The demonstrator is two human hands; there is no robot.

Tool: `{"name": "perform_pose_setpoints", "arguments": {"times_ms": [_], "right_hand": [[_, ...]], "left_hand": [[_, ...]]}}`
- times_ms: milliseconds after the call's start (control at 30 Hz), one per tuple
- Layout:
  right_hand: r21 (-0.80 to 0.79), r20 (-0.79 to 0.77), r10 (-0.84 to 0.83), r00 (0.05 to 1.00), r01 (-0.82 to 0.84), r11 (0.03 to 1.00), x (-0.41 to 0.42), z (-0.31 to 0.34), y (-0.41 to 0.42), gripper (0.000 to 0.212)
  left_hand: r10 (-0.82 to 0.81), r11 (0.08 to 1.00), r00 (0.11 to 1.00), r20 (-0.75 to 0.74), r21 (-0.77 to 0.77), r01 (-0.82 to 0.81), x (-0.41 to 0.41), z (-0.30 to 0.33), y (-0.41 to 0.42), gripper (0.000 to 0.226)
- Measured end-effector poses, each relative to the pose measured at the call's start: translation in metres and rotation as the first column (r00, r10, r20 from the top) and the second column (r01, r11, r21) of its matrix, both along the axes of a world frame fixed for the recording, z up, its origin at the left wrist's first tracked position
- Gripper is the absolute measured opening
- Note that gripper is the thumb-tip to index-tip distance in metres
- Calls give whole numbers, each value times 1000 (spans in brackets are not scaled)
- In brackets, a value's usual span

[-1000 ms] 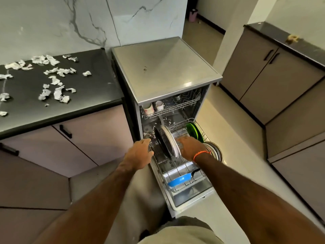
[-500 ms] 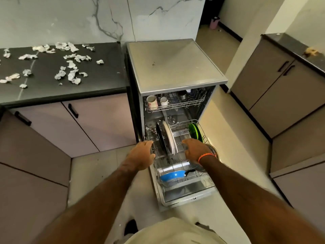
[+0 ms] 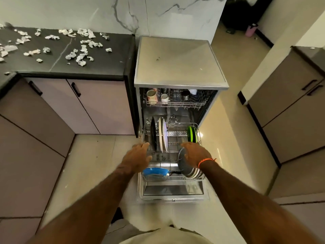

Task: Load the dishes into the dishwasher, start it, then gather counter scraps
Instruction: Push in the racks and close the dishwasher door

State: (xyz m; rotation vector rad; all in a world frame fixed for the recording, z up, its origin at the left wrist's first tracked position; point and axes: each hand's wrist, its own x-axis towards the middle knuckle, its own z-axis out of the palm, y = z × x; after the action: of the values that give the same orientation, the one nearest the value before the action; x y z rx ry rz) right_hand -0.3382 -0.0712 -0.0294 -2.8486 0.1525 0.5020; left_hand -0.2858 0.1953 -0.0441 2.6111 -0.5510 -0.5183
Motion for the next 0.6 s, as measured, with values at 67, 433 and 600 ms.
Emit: {"name": "perform_pose_setpoints", "arguments": {"times_ms": [67, 433, 600], "right_hand": [[1, -7, 11, 1000, -11, 1000, -5, 0, -10, 54], [25, -123, -31, 992, 34, 999, -12, -40, -43, 58], [21, -177, -65, 982, 70, 997, -21, -84, -67, 65]], "left_hand": [[20, 1000, 1000, -4, 7, -20, -13, 1, -10, 63], [-2, 992, 994, -110, 127, 16, -22, -45, -28, 62], [-61, 979, 989, -137, 184, 86, -20, -85, -46, 63]]}}
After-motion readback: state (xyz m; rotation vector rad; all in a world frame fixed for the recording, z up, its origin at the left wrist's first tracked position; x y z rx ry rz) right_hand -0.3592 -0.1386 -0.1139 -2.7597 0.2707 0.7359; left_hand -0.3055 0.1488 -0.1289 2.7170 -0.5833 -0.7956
